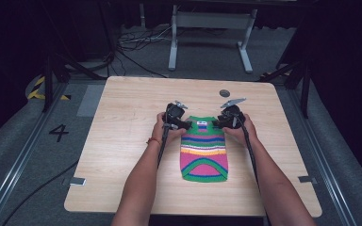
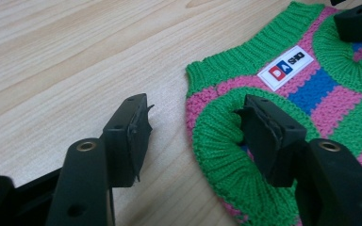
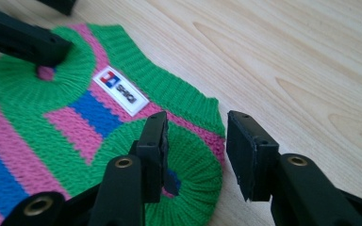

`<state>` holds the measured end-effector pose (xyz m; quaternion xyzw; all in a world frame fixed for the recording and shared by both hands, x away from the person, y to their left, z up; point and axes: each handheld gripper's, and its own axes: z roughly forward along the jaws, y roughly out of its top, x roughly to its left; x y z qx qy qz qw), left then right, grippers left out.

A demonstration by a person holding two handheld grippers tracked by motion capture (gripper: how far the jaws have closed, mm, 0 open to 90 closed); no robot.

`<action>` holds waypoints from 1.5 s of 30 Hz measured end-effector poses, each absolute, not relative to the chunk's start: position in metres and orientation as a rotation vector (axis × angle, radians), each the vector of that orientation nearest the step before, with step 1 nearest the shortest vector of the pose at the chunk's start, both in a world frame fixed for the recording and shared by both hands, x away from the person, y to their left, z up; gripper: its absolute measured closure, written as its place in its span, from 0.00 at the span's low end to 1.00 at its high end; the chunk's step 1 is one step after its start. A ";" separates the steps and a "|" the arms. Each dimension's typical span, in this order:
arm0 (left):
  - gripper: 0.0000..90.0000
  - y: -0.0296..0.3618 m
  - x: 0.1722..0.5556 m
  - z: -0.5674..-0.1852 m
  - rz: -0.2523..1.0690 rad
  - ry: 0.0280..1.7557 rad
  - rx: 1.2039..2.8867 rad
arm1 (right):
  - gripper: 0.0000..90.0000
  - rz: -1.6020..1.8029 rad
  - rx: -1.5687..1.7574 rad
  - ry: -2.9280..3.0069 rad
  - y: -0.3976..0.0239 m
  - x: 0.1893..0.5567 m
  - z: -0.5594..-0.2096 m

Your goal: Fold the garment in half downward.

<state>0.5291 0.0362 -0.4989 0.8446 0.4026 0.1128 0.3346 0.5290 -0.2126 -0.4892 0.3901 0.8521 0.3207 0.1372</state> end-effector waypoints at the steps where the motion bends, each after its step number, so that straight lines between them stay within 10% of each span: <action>1: 0.45 0.035 0.529 -0.499 0.303 1.042 2.210 | 0.64 0.906 1.139 2.467 -0.212 0.531 -0.491; 9: 0.46 0.034 0.529 -0.499 0.310 1.016 2.226 | 0.64 0.973 1.202 2.460 -0.216 0.533 -0.496; 21: 0.91 0.029 0.525 -0.497 0.245 0.997 2.227 | 0.90 0.941 1.193 2.505 -0.206 0.529 -0.492; 45: 0.92 0.029 0.522 -0.462 0.371 0.938 2.190 | 0.91 1.016 1.052 2.425 -0.210 0.527 -0.455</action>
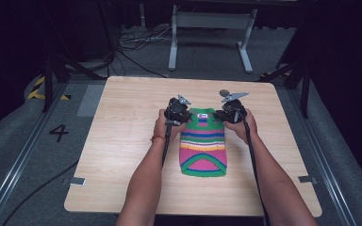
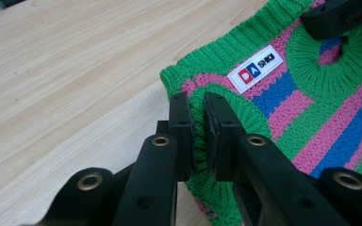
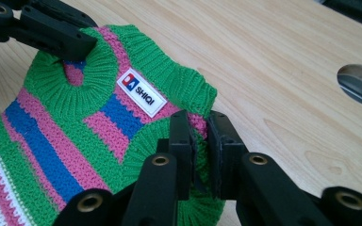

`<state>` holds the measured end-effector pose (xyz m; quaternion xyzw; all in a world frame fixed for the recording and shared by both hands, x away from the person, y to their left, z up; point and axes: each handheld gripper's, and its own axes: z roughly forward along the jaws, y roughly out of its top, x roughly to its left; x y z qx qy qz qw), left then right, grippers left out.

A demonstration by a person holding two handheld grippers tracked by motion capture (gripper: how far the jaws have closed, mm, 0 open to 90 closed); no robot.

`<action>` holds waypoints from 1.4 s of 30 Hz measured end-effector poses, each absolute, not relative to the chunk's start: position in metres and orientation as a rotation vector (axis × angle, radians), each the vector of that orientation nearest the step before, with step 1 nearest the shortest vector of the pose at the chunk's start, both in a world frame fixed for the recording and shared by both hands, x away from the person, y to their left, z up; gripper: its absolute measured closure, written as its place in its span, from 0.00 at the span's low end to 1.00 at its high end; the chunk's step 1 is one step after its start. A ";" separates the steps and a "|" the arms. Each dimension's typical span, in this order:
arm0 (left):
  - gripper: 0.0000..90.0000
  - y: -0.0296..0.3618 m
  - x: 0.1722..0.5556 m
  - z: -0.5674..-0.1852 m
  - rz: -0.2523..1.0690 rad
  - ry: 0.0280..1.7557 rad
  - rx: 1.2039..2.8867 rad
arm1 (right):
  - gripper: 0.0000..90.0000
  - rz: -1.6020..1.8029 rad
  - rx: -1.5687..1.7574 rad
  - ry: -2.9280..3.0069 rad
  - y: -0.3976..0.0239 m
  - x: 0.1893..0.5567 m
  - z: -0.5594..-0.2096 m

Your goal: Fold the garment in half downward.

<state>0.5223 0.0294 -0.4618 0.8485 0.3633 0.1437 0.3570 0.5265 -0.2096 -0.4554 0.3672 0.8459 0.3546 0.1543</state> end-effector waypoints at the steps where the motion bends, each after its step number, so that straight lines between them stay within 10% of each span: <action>1: 0.92 0.029 0.522 -0.460 0.368 0.934 2.196 | 0.91 1.024 1.051 2.424 -0.210 0.526 -0.455; 42: 0.90 0.059 0.442 -0.444 0.424 0.471 2.329 | 0.90 1.300 0.537 2.573 -0.215 0.445 -0.432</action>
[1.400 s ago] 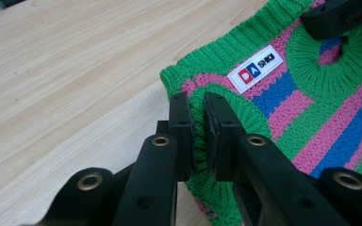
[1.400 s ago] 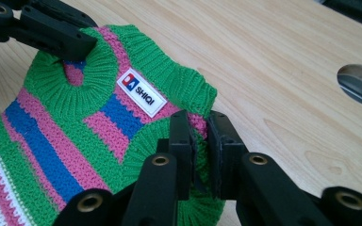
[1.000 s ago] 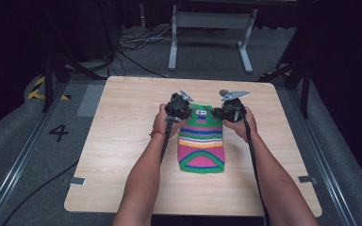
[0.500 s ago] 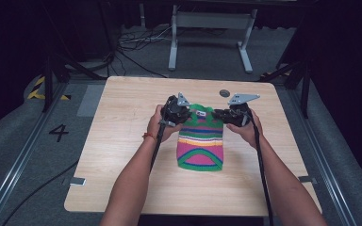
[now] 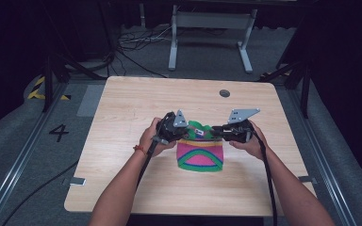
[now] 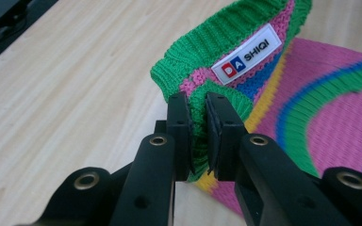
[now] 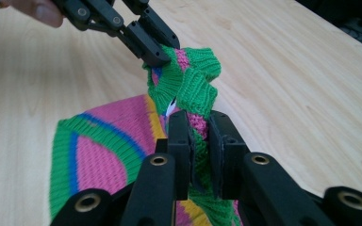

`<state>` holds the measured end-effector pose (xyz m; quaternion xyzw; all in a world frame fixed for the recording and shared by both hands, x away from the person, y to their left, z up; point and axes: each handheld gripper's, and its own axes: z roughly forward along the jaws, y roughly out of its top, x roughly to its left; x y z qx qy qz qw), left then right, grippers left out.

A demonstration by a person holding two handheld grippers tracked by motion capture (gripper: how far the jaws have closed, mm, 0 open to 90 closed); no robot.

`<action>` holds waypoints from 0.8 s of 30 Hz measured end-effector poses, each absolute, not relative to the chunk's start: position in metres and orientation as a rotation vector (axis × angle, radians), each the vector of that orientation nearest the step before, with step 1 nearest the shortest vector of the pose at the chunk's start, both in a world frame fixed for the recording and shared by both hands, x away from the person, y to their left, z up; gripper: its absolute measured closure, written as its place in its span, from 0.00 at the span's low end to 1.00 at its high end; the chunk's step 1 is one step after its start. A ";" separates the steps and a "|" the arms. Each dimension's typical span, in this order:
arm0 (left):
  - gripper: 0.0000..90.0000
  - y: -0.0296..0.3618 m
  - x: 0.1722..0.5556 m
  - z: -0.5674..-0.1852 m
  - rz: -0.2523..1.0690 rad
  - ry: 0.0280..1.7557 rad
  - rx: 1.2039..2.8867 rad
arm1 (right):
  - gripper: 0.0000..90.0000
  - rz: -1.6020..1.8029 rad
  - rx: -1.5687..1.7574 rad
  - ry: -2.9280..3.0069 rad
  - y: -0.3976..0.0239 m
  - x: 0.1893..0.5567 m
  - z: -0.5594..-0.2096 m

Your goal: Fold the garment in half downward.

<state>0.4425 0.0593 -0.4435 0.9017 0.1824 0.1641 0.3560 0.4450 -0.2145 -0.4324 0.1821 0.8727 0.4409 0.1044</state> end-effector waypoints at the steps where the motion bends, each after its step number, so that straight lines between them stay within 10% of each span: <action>1: 0.90 0.060 0.439 -0.445 0.421 0.466 2.332 | 0.90 1.309 0.509 2.588 -0.215 0.440 -0.433; 24: 0.82 0.070 0.383 -0.477 0.394 0.321 2.404 | 0.85 1.190 0.330 2.773 -0.217 0.394 -0.466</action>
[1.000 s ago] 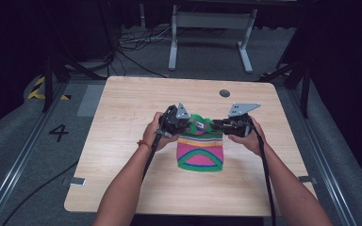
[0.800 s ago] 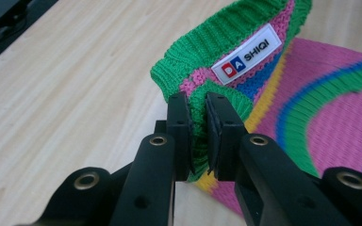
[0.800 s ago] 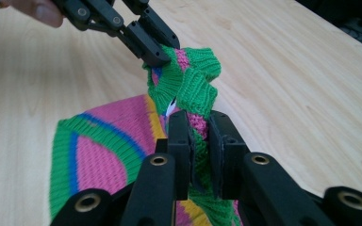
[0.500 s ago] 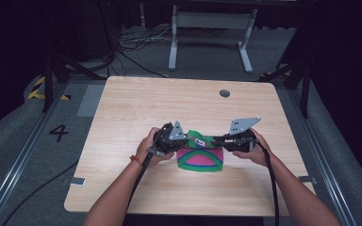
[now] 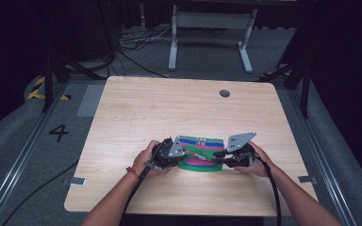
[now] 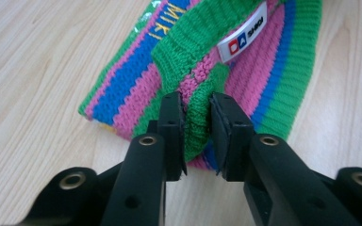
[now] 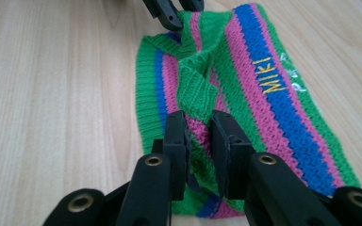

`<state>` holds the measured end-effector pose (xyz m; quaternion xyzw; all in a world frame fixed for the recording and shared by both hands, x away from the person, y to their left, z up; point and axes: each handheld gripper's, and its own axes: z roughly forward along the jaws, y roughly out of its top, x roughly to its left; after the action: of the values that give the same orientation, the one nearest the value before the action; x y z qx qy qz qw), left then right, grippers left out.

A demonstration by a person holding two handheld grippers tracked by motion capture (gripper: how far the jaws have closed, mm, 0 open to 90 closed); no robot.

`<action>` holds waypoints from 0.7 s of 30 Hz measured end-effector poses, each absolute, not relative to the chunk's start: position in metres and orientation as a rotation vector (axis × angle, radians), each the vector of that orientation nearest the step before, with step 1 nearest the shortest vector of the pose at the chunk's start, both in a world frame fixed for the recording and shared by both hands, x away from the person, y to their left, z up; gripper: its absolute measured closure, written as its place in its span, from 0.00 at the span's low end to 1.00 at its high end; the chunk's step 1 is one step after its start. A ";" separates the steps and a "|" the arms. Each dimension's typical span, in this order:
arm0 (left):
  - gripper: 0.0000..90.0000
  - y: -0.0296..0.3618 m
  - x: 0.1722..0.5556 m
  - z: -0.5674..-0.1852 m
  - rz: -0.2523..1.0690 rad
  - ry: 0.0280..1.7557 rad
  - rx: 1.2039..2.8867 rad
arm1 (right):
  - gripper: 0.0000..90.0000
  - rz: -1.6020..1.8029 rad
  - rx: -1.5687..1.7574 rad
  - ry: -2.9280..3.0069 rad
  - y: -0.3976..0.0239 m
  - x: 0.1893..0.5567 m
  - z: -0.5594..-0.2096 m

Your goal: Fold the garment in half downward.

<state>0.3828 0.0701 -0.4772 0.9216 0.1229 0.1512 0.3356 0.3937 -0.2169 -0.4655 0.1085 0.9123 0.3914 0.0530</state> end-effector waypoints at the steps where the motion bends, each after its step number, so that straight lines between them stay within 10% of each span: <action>1: 0.82 0.072 0.382 -0.477 0.391 0.318 2.404 | 0.85 1.178 0.326 2.776 -0.217 0.392 -0.466; 21: 0.58 0.083 0.382 -0.465 0.361 0.419 2.341 | 0.73 1.195 0.448 2.687 -0.227 0.377 -0.461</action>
<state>0.3820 0.0832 -0.4648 0.9081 0.1624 0.1399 0.3598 0.3774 -0.2271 -0.4612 0.1501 0.9001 0.4005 0.0835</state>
